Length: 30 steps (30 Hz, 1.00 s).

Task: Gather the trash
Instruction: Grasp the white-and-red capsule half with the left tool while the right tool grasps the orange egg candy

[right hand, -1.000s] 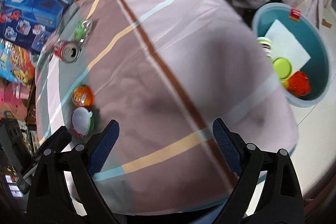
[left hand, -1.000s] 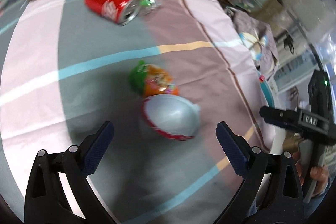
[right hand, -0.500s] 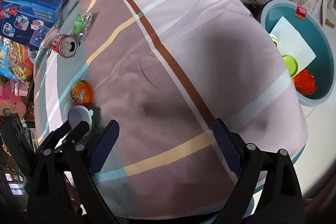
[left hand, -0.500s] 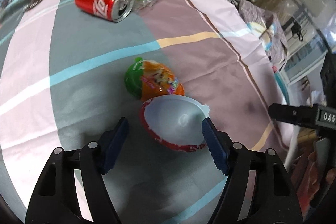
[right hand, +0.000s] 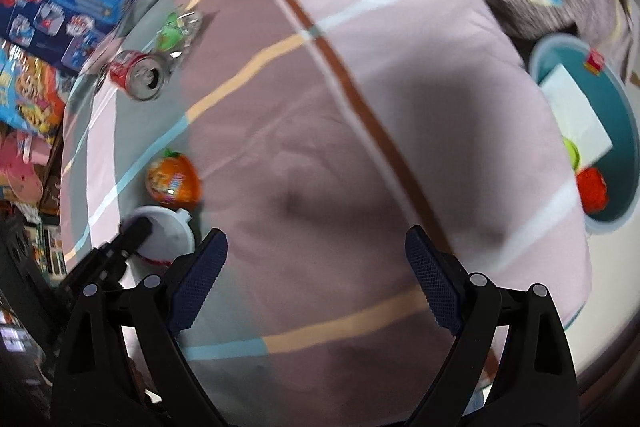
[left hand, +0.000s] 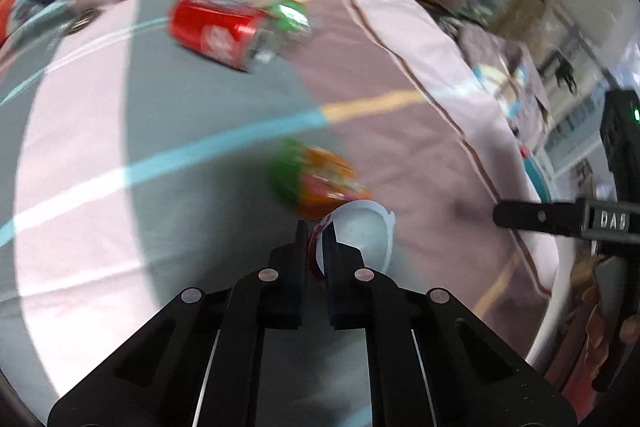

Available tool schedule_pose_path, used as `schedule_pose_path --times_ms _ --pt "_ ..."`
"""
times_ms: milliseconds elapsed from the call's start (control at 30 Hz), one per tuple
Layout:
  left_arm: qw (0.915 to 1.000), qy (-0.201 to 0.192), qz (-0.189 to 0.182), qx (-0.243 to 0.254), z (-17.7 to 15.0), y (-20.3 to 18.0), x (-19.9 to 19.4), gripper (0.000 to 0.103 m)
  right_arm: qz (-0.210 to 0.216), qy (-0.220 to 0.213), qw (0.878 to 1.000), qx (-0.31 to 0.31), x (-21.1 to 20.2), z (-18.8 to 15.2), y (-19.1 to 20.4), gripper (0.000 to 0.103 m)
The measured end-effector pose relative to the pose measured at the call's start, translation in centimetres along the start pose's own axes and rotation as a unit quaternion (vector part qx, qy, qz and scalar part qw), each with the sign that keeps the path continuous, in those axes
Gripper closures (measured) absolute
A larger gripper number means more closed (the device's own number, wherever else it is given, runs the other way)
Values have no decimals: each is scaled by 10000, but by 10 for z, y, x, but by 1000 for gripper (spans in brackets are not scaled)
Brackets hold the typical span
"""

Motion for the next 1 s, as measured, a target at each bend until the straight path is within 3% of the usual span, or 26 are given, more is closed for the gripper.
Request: schedule_pose_path --times_ms 267,667,900,933,1000 --pt "9985 -30 138 -527 5 69 -20 95 114 142 9973 -714 26 11 67 16" --pt "9975 81 57 -706 8 114 -22 93 -215 64 9797 -1993 64 14 142 17" --pt "9973 142 98 -715 8 119 -18 89 -293 219 9714 -2347 82 9 152 36" --pt "9973 147 104 -714 8 120 -17 89 -392 95 9669 -2519 81 7 155 43" --pt "9972 151 115 -727 8 120 -16 88 -550 -16 9604 -2731 81 3 157 46"
Point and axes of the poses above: each gripper's, at about its wrist camera, not at the fingertips, and x roughly the way its jaws point, y to its left, z to its top, the point moved 4 cm from there along x, roughly the way its jaws point, and after that the axes turned 4 degrees about -y, right-handed, at the moved point
